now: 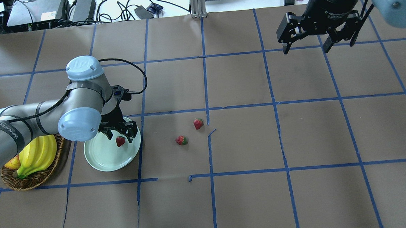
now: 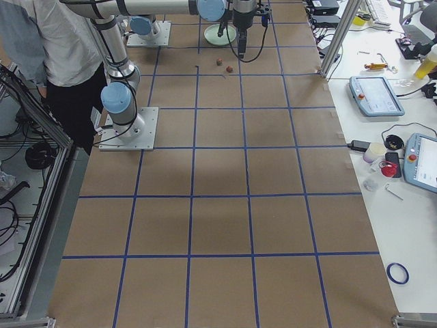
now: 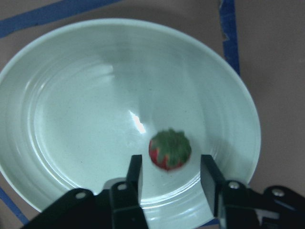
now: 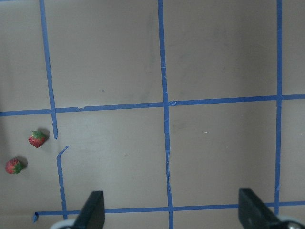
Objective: Collect all strawberries into plate
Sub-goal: 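Move the left gripper to the next strawberry and grasp it, then place the strawberry on the plate and open the left gripper, then reach the left gripper to the last strawberry and grasp it, then carry the strawberry onto the plate and release it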
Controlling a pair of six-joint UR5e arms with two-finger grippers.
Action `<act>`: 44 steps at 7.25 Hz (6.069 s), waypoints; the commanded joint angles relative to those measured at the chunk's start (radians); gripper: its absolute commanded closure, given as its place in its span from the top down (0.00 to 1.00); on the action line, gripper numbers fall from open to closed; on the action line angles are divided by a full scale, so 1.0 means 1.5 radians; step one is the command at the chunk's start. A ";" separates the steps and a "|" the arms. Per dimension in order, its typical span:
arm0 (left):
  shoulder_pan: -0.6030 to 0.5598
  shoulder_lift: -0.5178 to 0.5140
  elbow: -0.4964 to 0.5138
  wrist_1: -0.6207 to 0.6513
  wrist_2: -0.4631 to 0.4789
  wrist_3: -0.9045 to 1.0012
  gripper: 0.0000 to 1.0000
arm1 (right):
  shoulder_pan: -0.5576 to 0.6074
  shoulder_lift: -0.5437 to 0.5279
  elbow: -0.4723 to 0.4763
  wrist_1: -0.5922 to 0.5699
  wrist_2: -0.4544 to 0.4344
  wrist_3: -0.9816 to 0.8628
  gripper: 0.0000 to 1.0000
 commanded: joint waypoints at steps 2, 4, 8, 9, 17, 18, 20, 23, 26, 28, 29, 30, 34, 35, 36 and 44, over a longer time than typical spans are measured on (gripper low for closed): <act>-0.164 -0.019 0.047 0.048 -0.028 -0.325 0.95 | 0.000 0.000 0.001 0.000 0.001 0.001 1.00; -0.221 -0.025 0.038 0.046 -0.071 -0.422 0.94 | 0.000 0.001 0.002 -0.002 0.003 0.000 1.00; -0.230 -0.059 0.035 0.081 -0.071 -0.448 0.75 | 0.000 0.000 0.002 -0.003 0.003 0.008 1.00; -0.230 -0.065 0.034 0.087 -0.069 -0.450 0.75 | 0.000 0.001 0.002 -0.003 0.003 0.008 1.00; -0.222 -0.053 0.043 0.076 -0.027 -0.362 0.00 | -0.001 0.002 -0.006 -0.002 0.003 0.007 1.00; -0.187 -0.036 0.052 0.035 0.000 -0.299 0.00 | -0.001 0.002 -0.006 -0.004 0.003 0.007 1.00; -0.095 0.013 0.048 -0.022 0.013 -0.164 0.00 | 0.000 0.002 -0.001 -0.002 0.001 0.007 1.00; -0.009 0.028 -0.012 -0.014 0.033 -0.064 0.00 | 0.003 0.002 -0.003 -0.014 -0.001 0.006 1.00; 0.003 0.027 -0.012 -0.013 0.033 -0.039 1.00 | 0.003 0.002 -0.006 -0.043 0.001 0.007 1.00; -0.015 0.027 0.026 -0.008 0.026 -0.086 1.00 | 0.003 0.000 -0.004 -0.052 -0.001 0.007 1.00; -0.052 0.016 0.049 -0.011 0.022 -0.182 1.00 | 0.003 -0.003 0.000 -0.052 -0.001 0.006 1.00; -0.105 0.006 0.060 -0.005 0.022 -0.291 1.00 | 0.004 -0.003 -0.002 -0.053 -0.007 0.006 1.00; -0.222 -0.078 0.080 0.172 -0.061 -0.515 0.97 | 0.005 -0.004 0.004 -0.080 -0.010 0.006 1.00; -0.240 -0.107 0.119 0.175 -0.061 -0.573 0.97 | 0.005 -0.004 0.004 -0.080 -0.009 0.006 1.00; -0.262 -0.139 0.157 0.174 -0.059 -0.608 0.96 | 0.005 -0.004 0.004 -0.080 -0.009 0.007 1.00; -0.284 -0.146 0.145 0.154 -0.038 -0.495 0.00 | 0.005 -0.001 0.004 -0.080 -0.002 0.007 1.00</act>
